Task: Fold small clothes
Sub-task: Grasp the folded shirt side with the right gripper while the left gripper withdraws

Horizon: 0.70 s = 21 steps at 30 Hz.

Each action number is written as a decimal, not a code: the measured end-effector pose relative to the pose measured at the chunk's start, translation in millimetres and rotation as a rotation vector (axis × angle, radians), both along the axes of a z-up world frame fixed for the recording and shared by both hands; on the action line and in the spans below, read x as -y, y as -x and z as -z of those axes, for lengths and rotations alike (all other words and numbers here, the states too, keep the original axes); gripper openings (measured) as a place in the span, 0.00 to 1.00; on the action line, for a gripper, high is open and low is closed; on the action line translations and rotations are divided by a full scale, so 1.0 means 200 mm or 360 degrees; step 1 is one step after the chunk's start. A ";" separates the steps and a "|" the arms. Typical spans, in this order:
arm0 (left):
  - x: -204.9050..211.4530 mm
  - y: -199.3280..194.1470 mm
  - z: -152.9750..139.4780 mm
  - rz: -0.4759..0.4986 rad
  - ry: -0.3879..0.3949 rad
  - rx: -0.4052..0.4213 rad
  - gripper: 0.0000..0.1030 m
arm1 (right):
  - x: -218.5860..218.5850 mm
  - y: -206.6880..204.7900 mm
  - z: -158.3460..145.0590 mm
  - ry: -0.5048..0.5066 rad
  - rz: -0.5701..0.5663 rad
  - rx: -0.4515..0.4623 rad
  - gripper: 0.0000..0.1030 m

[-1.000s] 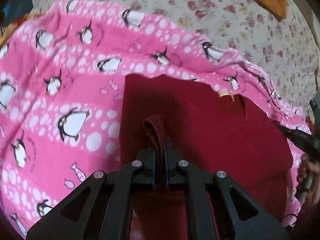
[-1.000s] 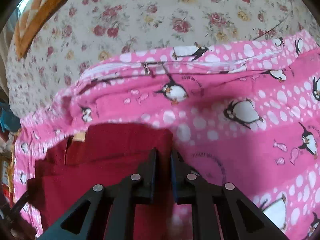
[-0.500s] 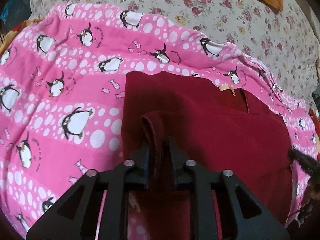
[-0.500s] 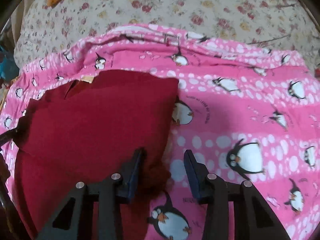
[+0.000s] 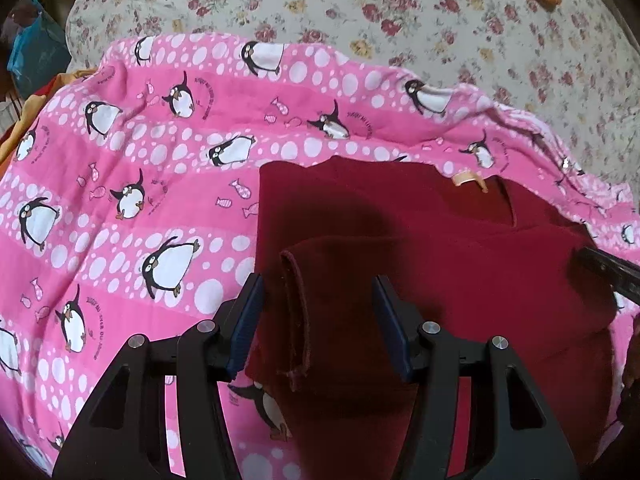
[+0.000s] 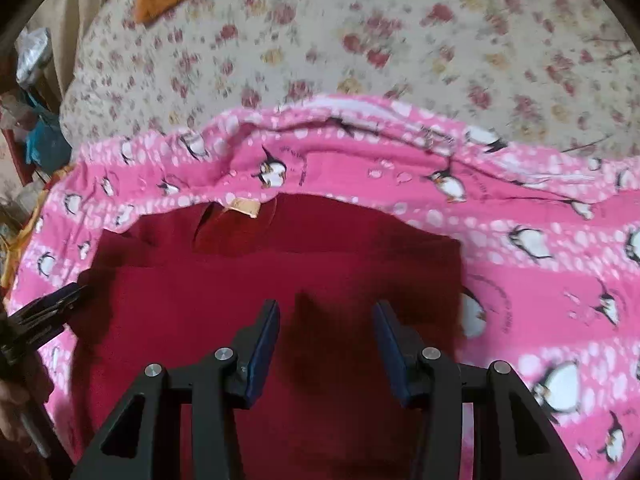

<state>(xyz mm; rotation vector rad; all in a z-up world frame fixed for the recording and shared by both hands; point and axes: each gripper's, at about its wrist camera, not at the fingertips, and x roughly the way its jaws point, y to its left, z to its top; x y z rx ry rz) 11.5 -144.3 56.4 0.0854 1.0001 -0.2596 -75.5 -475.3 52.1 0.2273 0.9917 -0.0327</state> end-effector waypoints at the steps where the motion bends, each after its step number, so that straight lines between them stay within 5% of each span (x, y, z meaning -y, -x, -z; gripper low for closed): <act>1: 0.00 -0.01 0.01 -0.0001 -0.0013 -0.0004 0.54 | 0.01 -0.03 0.04 0.0047 0.0030 -0.0033 0.45; 4: 0.01 -0.03 0.07 -0.0003 -0.0032 -0.0034 0.54 | 0.09 -0.09 0.13 0.0209 0.0181 -0.0074 0.44; 8: 0.01 -0.04 0.07 -0.0017 -0.0012 -0.0040 0.54 | 0.20 -0.07 0.16 0.0038 0.0254 -0.0076 0.44; 12: -0.03 0.00 0.04 -0.0024 0.0033 -0.0068 0.54 | 0.15 0.03 0.06 0.0088 0.0197 -0.0064 0.44; 21: -0.30 0.18 -0.04 -0.0056 0.0109 -0.0112 0.54 | -0.28 0.33 -0.16 -0.0198 -0.0294 0.0026 0.50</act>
